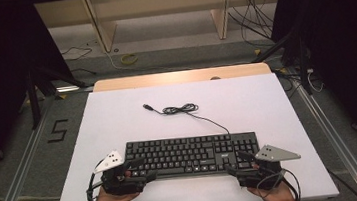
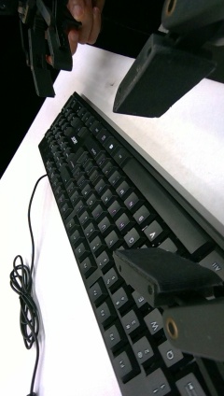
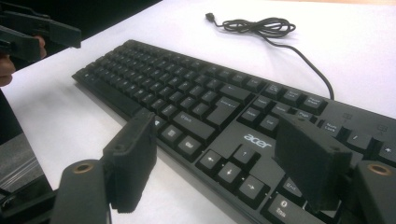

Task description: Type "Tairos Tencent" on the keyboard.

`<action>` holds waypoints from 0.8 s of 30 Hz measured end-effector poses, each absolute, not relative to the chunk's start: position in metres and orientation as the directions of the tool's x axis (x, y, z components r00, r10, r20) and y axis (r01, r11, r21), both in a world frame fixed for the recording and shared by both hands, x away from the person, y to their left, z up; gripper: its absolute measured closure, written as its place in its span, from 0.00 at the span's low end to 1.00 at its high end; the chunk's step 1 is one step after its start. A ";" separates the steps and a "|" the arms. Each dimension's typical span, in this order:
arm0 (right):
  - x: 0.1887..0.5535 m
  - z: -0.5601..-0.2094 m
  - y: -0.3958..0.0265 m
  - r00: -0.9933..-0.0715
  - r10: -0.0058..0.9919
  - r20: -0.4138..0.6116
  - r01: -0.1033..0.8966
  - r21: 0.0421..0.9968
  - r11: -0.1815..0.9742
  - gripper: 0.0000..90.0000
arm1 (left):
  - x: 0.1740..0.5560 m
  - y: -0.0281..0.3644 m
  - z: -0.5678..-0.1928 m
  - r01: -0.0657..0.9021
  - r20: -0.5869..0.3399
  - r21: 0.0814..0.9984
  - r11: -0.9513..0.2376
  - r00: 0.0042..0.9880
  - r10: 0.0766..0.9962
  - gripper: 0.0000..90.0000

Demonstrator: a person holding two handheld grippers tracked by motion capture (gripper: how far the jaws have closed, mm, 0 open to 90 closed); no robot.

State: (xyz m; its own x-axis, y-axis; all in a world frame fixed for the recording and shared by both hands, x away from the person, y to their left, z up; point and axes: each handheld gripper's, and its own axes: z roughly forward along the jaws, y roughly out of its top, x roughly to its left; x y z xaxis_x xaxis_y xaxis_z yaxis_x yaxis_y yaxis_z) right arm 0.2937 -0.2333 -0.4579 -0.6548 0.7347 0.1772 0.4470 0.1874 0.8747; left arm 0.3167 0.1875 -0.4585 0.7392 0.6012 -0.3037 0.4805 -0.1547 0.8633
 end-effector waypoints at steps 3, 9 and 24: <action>0.293 -0.458 -0.234 -0.651 0.737 0.179 0.450 0.874 0.185 0.34 | 0.316 0.187 -0.459 0.475 -0.292 0.864 -0.167 0.743 0.603 0.26; 0.294 -0.458 -0.234 -0.653 0.736 0.178 0.446 0.876 0.184 0.34 | 0.317 0.187 -0.460 0.477 -0.293 0.863 -0.166 0.740 0.605 0.26; 0.294 -0.458 -0.233 -0.653 0.736 0.177 0.445 0.877 0.184 0.34 | 0.318 0.188 -0.460 0.475 -0.289 0.865 -0.162 0.735 0.613 0.26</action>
